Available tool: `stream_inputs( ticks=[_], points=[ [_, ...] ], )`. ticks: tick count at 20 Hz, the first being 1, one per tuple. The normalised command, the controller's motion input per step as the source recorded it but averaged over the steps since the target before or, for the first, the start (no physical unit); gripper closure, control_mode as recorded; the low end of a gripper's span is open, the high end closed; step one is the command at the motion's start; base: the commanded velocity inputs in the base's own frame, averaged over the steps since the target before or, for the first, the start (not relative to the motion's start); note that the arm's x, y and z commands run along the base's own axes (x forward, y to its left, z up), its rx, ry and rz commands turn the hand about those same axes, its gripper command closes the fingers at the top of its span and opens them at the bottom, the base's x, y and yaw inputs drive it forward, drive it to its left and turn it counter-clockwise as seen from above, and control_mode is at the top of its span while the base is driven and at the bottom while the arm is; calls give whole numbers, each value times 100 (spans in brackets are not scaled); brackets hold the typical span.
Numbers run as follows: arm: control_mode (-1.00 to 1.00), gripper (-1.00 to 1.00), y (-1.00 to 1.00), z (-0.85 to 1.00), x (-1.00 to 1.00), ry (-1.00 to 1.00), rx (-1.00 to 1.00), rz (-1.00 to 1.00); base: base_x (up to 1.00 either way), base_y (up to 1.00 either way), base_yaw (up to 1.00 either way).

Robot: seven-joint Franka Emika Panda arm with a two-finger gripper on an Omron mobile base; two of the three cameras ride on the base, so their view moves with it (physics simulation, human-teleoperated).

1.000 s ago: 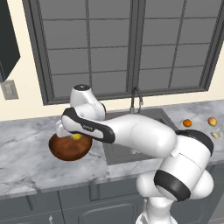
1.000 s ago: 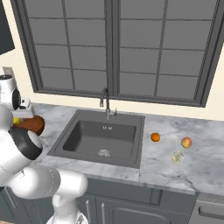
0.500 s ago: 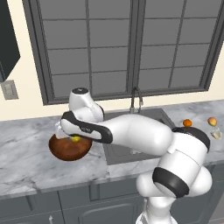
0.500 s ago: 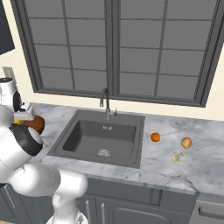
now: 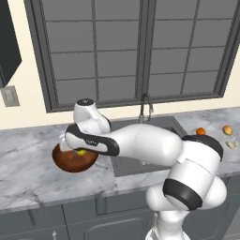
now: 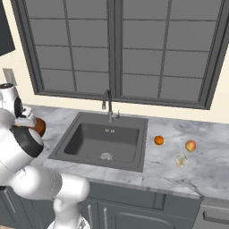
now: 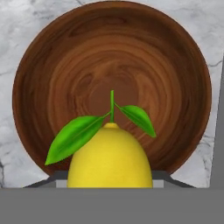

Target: There is a mixed pile of frozen fruits and vegetables on the counter. Locate all the frozen vegetables and place the items in a bowl on the counter. Take all the frozen fruits and defrost them in a running sink.

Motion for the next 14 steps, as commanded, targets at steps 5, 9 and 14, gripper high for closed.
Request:
stream_inputs(
  ticks=[5, 9, 14],
  points=[
    [-100, 100, 0, -17, 0, 2, 0, -4, 0, 0, 0],
    [-100, 100, 0, -4, 1, 2, 0, -5, 0, 0, 0],
    [-100, 100, 2, -5, 1, 3, 0, -5, 0, 0, 0]
  ],
)
